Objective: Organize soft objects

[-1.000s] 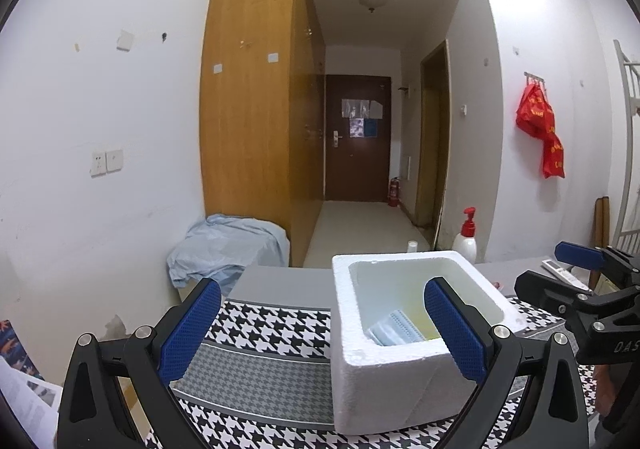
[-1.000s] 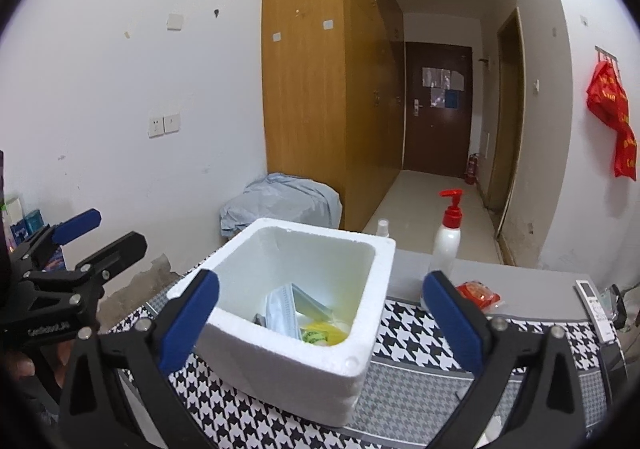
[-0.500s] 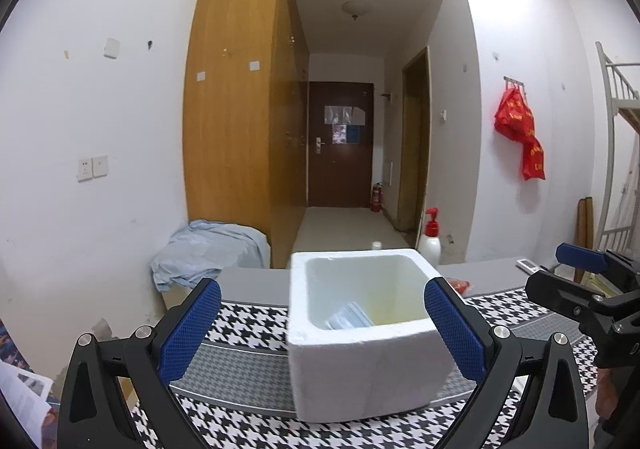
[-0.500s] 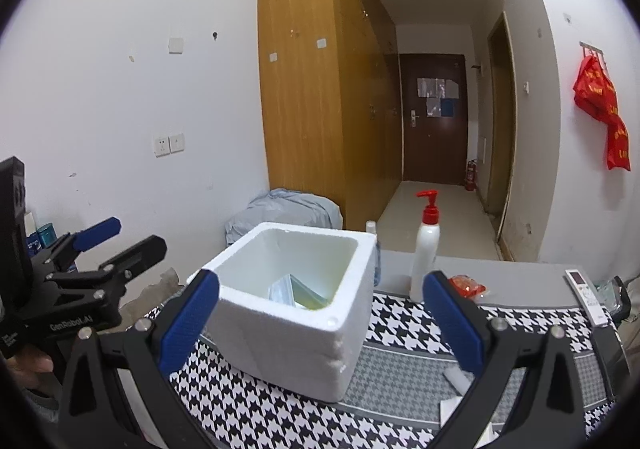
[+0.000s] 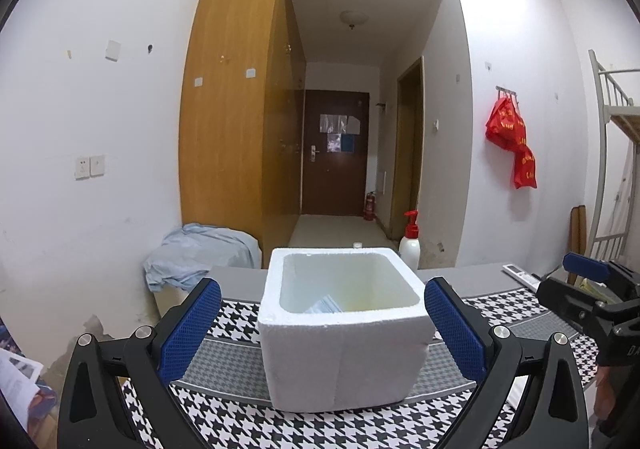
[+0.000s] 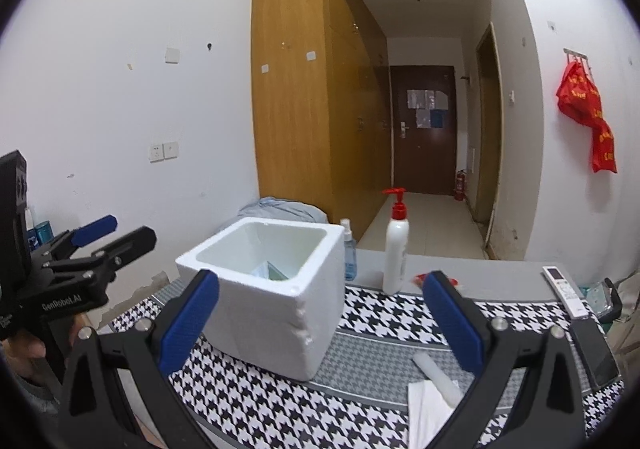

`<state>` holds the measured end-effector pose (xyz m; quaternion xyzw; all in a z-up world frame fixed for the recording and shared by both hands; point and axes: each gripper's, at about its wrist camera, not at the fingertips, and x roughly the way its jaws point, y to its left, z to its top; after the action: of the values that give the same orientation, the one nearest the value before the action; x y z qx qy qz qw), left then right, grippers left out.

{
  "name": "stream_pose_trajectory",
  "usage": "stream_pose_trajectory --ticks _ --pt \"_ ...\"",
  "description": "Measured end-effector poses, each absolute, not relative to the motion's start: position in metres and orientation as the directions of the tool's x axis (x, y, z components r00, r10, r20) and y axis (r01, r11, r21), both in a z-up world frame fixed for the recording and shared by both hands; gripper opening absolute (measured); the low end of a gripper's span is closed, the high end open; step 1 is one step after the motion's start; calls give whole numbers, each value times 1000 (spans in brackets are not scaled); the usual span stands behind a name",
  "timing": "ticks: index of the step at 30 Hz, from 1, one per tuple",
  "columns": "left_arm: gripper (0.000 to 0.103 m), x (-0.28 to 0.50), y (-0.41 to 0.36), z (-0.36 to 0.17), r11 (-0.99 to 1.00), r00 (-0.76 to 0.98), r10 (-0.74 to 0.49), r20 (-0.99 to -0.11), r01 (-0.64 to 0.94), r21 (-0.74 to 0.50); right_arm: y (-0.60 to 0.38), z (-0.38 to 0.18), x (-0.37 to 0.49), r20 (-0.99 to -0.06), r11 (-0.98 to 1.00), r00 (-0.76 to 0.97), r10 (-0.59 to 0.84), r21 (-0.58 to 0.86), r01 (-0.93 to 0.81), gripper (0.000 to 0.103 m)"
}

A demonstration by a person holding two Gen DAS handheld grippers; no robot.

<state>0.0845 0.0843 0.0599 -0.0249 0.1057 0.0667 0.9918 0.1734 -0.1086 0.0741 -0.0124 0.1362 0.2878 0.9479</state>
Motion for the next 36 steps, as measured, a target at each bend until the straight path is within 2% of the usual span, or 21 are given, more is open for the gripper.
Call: stream_pose_trajectory --ticks 20,30,36 --pt "102 86 62 10 996 967 19 -253 -41 -80 -140 33 158 -286 868 821 494 97 -488 103" --pt "102 88 55 -6 996 958 22 -287 -45 -75 -151 15 158 -310 881 827 469 102 -461 103" --pt "102 98 35 -15 999 947 -27 -319 15 -40 -162 6 161 -325 894 834 445 108 -435 103"
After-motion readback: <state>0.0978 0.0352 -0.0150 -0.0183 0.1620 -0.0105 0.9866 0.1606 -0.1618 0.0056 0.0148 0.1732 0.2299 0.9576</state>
